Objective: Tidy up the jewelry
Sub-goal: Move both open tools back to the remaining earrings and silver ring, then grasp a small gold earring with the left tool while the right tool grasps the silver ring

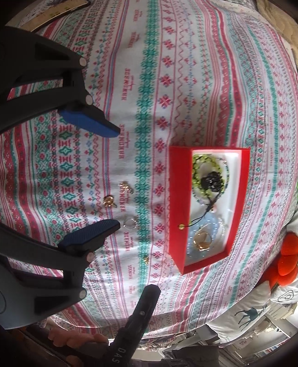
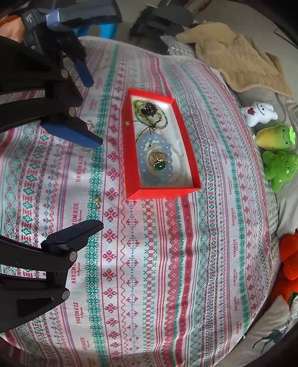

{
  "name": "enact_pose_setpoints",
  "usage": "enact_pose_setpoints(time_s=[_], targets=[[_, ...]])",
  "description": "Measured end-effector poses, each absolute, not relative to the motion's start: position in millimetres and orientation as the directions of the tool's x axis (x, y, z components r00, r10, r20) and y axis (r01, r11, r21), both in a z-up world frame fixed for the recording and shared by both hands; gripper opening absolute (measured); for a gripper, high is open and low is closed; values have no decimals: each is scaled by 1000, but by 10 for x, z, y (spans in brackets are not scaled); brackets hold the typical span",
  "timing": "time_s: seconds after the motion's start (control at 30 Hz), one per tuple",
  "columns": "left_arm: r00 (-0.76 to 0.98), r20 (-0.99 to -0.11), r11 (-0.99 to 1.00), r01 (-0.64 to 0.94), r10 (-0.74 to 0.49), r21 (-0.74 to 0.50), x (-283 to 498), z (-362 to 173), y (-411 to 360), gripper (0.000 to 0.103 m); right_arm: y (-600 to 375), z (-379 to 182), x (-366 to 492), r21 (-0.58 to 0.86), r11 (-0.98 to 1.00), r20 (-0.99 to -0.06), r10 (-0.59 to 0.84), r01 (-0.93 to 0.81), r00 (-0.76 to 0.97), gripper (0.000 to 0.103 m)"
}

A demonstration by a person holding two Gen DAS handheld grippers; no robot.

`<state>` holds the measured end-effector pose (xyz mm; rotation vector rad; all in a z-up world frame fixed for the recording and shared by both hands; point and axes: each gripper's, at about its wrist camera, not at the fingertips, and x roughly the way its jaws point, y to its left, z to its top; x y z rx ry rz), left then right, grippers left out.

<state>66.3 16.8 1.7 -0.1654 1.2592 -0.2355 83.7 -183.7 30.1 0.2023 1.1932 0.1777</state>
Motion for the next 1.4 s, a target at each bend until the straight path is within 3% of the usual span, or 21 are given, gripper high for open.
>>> enact_pose_setpoints(time_s=[0.3,0.47,0.63,0.9,1.03,1.4], targets=[[292,-906,949,176,-305,-263,479,-138,-14,74,-1937,229,691,194,980,-904,197,-45,381,72],[340,-886,935,275,-314,-226,331,-243,-110,55,-2008,73,609,119,987,-905,153,-109,397,72],[393,-867,923,347,-306,-168,279,-327,-149,46,-2111,-34,542,85,984,-899,144,-157,413,72],[410,-861,918,370,-300,-143,459,-361,-273,30,-2037,-41,489,88,965,-877,193,-248,441,72],[416,-864,916,384,-283,-116,480,-380,-290,15,-1899,-46,462,69,957,-876,193,-283,441,72],[430,-862,925,364,-269,-108,364,-278,-149,14,-1608,-89,457,58,934,-873,219,-353,435,71]])
